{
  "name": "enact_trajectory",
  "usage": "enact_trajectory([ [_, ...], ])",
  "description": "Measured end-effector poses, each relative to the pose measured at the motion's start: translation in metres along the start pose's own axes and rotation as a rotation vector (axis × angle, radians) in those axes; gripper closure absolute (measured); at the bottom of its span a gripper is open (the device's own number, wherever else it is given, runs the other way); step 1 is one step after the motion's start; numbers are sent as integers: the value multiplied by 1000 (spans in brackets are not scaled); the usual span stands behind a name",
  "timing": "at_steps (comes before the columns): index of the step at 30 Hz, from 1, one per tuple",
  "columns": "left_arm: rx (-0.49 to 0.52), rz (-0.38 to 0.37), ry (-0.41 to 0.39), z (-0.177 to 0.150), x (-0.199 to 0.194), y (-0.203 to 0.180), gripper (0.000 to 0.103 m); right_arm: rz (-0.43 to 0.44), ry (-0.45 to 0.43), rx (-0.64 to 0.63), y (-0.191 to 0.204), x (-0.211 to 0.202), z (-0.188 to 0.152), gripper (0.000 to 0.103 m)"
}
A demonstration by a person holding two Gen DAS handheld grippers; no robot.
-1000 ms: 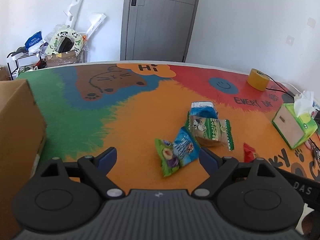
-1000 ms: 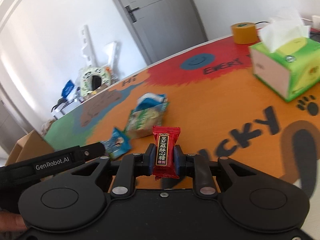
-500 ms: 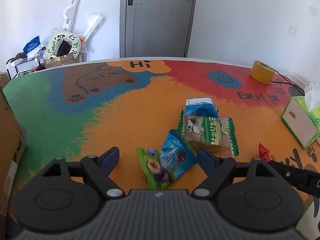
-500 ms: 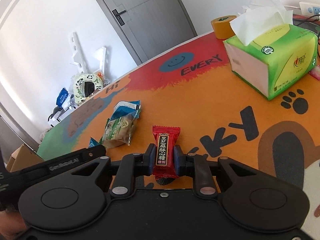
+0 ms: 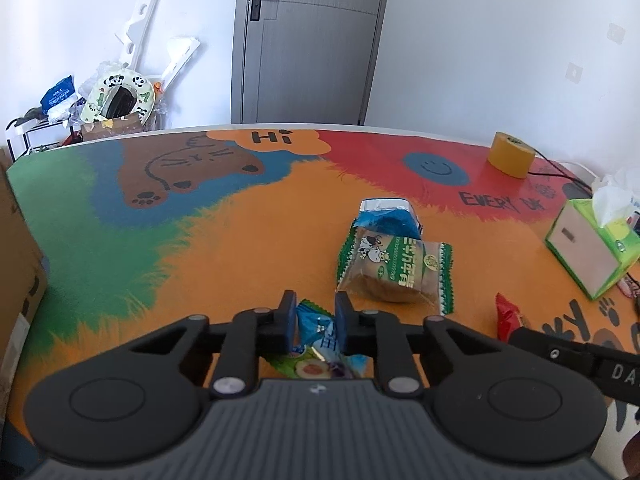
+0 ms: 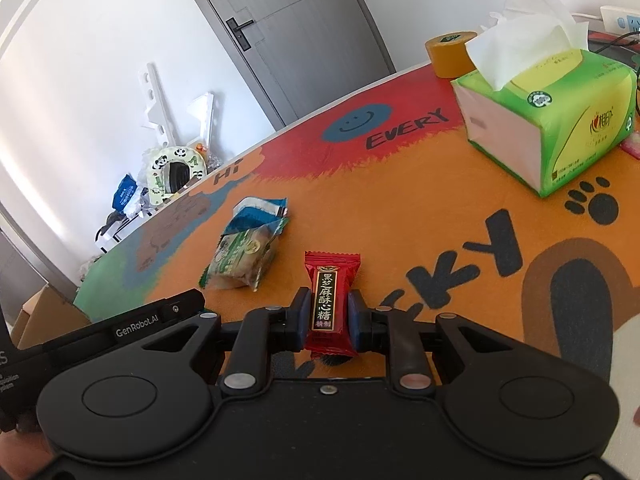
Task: Organize snacks
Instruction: 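Grasp red candy bar with right gripper while left gripper reaches blue-green snack packet, then close left gripper on blue-green snack packet and lift it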
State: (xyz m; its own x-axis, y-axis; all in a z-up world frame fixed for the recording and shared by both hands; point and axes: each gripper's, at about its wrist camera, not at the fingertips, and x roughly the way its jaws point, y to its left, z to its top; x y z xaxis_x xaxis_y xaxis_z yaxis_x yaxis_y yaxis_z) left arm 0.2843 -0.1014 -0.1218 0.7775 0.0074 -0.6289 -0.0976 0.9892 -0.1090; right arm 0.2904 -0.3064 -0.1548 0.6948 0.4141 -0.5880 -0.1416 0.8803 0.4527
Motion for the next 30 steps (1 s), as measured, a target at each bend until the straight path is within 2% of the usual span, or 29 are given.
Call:
enact_trajectory([
  [4, -11, -12, -9, -2, -12, 4, 90, 5, -2, -2, 4, -5, -5, 82],
  [21, -90, -36, -64, -5, -59, 33, 92, 47, -40, -79, 49, -29, -15, 82],
  [24, -97, -47, -58, -6, -63, 35, 95, 46, -41, -75, 51, -32, -18, 82],
  [26, -97, -52, -62, -5, -68, 37, 103, 48, -43, -71, 51, -33, -19, 82],
  [30, -95, -51, -89, -4, -79, 38, 103, 61, -54, -83, 57, -38, -19, 82],
])
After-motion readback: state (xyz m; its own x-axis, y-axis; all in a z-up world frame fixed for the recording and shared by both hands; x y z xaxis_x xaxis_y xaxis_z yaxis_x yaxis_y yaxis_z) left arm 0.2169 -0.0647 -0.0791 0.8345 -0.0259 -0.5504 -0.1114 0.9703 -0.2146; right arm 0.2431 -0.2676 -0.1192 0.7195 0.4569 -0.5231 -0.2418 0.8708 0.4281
